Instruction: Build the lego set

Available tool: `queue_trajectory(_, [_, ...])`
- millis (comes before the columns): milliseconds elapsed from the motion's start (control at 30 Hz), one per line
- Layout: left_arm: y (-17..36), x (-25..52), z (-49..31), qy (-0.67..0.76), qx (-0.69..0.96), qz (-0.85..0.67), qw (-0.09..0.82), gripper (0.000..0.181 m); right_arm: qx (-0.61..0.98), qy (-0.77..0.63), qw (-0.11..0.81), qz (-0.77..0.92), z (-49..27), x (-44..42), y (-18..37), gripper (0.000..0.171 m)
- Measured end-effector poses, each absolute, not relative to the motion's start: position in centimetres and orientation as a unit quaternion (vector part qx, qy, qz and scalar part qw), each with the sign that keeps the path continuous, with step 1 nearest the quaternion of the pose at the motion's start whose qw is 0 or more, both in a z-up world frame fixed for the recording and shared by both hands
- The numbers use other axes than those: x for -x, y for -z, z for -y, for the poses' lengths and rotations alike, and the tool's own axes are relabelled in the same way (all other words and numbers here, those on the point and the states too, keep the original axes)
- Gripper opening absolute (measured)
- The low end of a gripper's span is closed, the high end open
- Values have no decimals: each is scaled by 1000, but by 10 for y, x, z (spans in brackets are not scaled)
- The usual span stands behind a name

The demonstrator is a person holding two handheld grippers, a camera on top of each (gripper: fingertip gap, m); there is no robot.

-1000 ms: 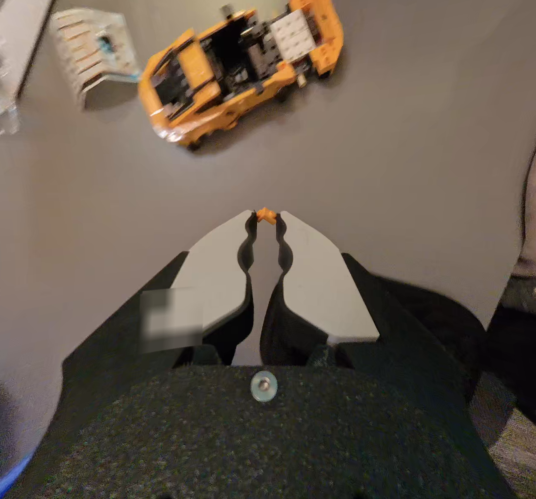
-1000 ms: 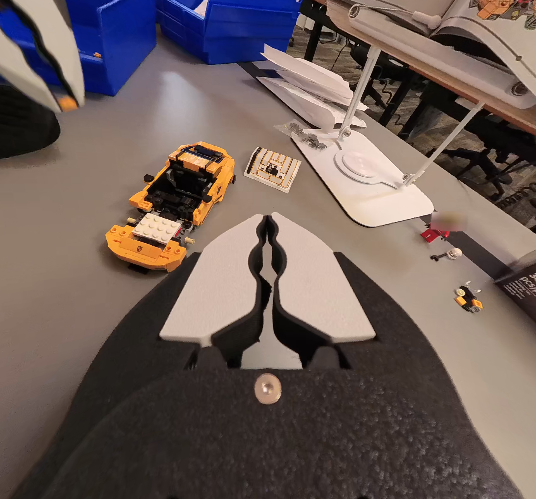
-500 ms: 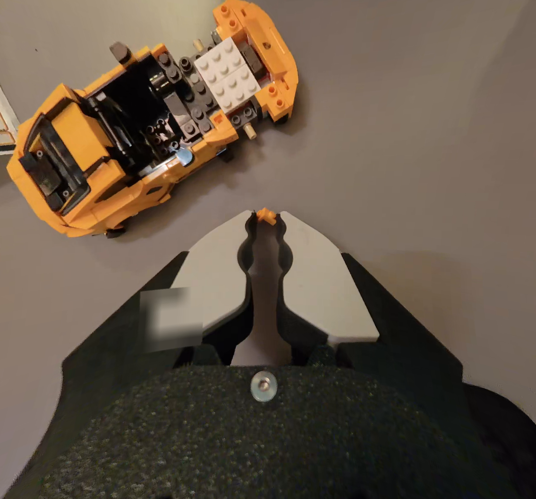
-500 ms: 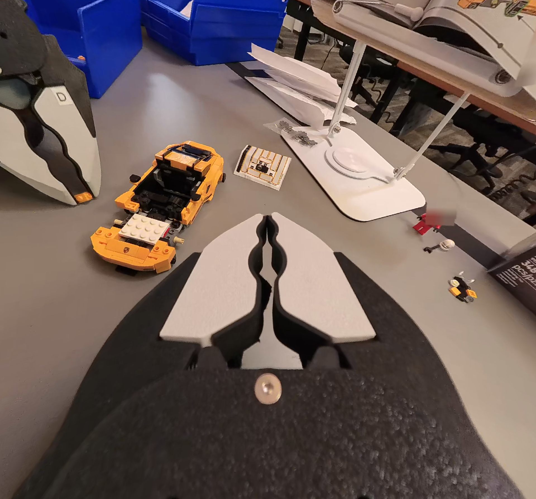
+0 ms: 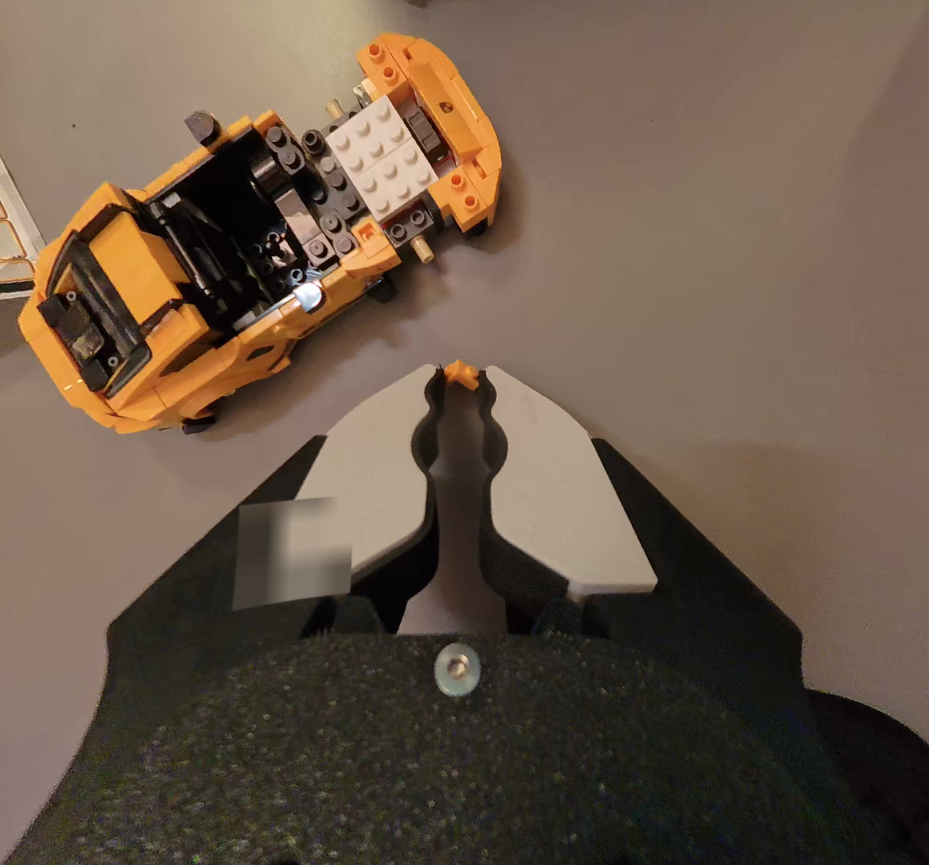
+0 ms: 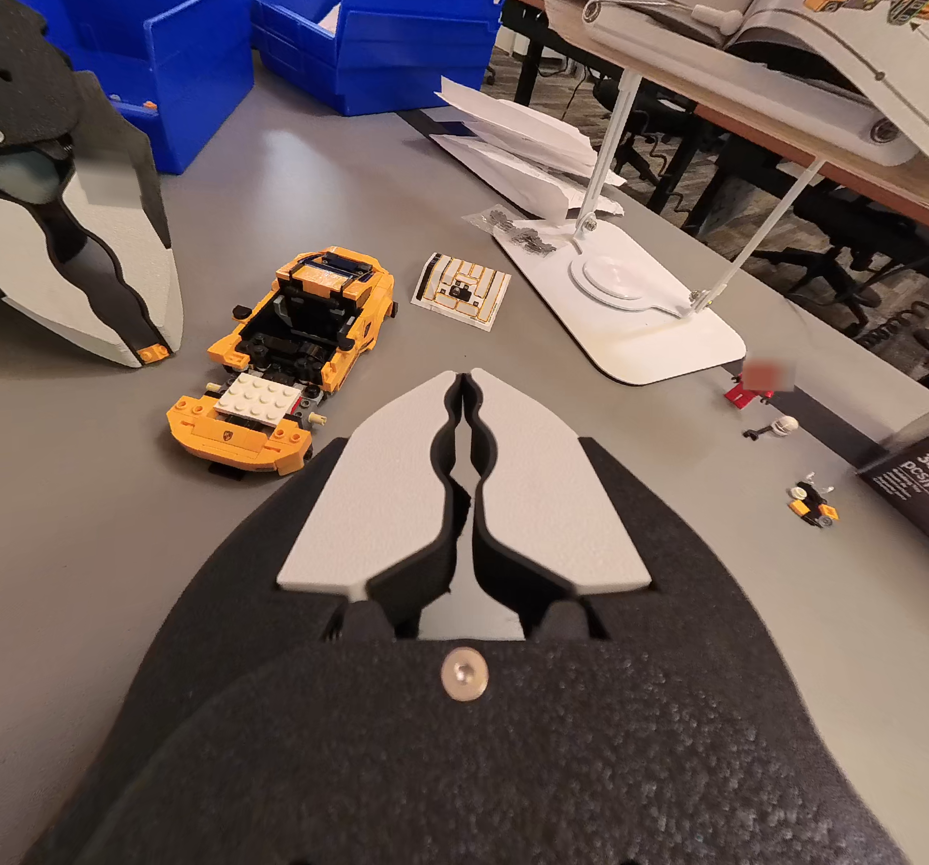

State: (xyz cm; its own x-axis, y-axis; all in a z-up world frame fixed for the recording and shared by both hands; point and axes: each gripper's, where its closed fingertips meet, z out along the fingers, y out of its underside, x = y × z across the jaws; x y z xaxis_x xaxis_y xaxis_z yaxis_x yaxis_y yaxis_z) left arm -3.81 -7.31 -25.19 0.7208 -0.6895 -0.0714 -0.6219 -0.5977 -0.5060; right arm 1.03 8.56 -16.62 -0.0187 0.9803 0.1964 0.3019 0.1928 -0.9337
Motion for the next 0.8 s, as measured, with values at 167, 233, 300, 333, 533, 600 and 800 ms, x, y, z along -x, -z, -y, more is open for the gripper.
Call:
queue_trajectory(167, [252,38,73,79,893,-355,265,13,523,-363,465,616,-85,-10,167,0])
queue_trajectory(233, [252,38,74,85,893,-352,267,19,523,-362,466,615,-85,-10,167,0])
queue_trajectory(300, [251,37,74,93,892,-348,272,23,523,-363,466,615,-86,-10,167,0])
queue_trajectory(333, [250,37,74,98,891,-345,277,24,524,-363,465,614,-86,-10,167,0])
queue_trajectory(533, [234,38,71,118,884,-319,320,31,526,-365,463,613,-86,-10,168,0])
queue_trajectory(600, [224,41,70,119,879,-309,343,32,527,-366,464,610,-86,-10,168,0])
queue_trajectory(800, [200,59,70,105,868,-268,405,30,532,-368,459,609,-87,-10,170,0])
